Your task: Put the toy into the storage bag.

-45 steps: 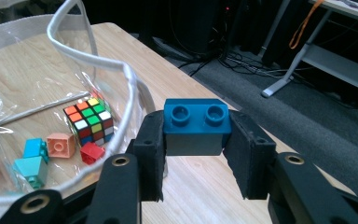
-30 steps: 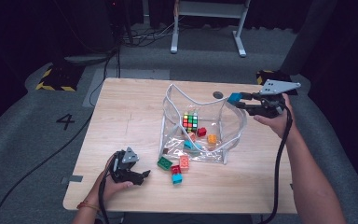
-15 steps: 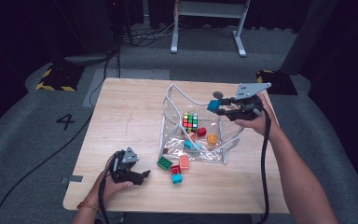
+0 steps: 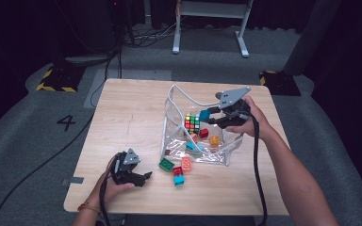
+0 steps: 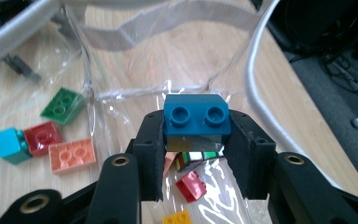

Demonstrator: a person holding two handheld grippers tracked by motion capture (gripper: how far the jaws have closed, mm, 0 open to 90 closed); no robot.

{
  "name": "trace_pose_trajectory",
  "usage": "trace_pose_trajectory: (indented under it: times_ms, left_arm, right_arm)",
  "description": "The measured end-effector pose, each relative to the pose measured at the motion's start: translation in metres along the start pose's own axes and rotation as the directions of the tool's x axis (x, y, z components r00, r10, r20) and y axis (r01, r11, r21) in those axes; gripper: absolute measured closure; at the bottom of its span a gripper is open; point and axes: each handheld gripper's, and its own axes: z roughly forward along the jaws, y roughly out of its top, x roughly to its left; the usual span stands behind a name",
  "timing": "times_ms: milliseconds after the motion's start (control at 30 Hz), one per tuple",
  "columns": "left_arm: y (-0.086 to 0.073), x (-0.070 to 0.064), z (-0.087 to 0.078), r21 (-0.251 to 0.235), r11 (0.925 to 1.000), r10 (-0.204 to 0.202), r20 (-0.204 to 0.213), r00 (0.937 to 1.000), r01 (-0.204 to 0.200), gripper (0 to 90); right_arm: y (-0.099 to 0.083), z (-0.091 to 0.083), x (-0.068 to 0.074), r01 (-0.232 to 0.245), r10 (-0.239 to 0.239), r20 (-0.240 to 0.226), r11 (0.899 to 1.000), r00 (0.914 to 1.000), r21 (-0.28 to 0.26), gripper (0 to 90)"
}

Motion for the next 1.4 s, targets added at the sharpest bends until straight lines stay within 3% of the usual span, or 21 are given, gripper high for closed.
trace_pose_trajectory:
  times_ms: [300, 367, 400, 433, 633, 667, 733, 867, 1033, 1233, 1400]
  left_arm:
    - [0.000, 0.000, 0.000, -0.001, 1.0000, -0.003, 0.002, 1.0000, 0.003, 13.8]
    - [0.000, 0.000, 0.000, 0.000, 1.0000, -0.002, 0.002, 1.0000, 0.002, 13.8]
    - [0.000, 0.000, 0.000, 0.000, 1.0000, -0.002, 0.002, 1.0000, 0.002, 13.8]
    - [0.000, 0.000, 0.000, 0.000, 1.0000, -0.002, 0.002, 1.0000, 0.002, 13.8]
    - [0.000, 0.000, 0.000, 0.000, 1.0000, -0.002, 0.002, 1.0000, 0.002, 13.8]
    - [0.000, 0.000, 0.000, 0.000, 1.0000, -0.002, 0.002, 1.0000, 0.002, 13.8]
    - [0.000, 0.000, 0.000, 0.000, 1.0000, -0.002, 0.002, 1.0000, 0.002, 13.8]
    - [0.000, 0.000, 0.000, 0.000, 1.0000, -0.002, 0.002, 1.0000, 0.002, 13.9]
    - [0.000, 0.000, 0.000, 0.000, 1.0000, -0.002, 0.002, 1.0000, 0.002, 13.8]
    - [0.000, 0.000, 0.000, 0.000, 1.0000, -0.002, 0.002, 1.0000, 0.002, 13.8]
    - [0.000, 0.000, 0.000, 0.000, 1.0000, -0.002, 0.002, 1.0000, 0.002, 13.8]
  right_arm:
    - [0.002, 0.015, -0.003, 0.026, -0.024, -0.015, 0.988, 0.9996, 0.150, 59.2]
    - [0.000, 0.018, -0.004, 0.015, -0.014, -0.009, 0.978, 0.9999, 0.207, 59.2]
    - [0.000, 0.020, -0.007, 0.045, -0.044, -0.009, 0.972, 0.9990, 0.230, 59.2]
    - [0.000, 0.020, -0.006, 0.028, -0.026, -0.012, 0.964, 0.9996, 0.265, 59.2]
    - [-0.010, 0.019, -0.013, 0.022, -0.013, -0.030, 0.945, 0.9995, 0.325, 59.2]
    - [-0.012, 0.018, -0.012, 0.004, 0.007, -0.030, 0.940, 0.9995, 0.342, 59.2]
    - [-0.015, 0.017, -0.013, 0.011, 0.000, -0.030, 0.930, 0.9995, 0.368, 59.2]
    - [-0.024, 0.010, -0.016, -0.001, 0.017, -0.038, 0.919, 0.9991, 0.394, 59.1]
    - [-0.031, 0.003, -0.017, -0.021, 0.039, -0.040, 0.928, 0.9984, 0.372, 59.1]
    - [-0.032, 0.000, -0.016, -0.019, 0.033, -0.035, 0.941, 0.9989, 0.339, 59.0]
    - [-0.034, -0.004, -0.015, -0.031, 0.040, -0.028, 0.960, 0.9988, 0.277, 57.5]
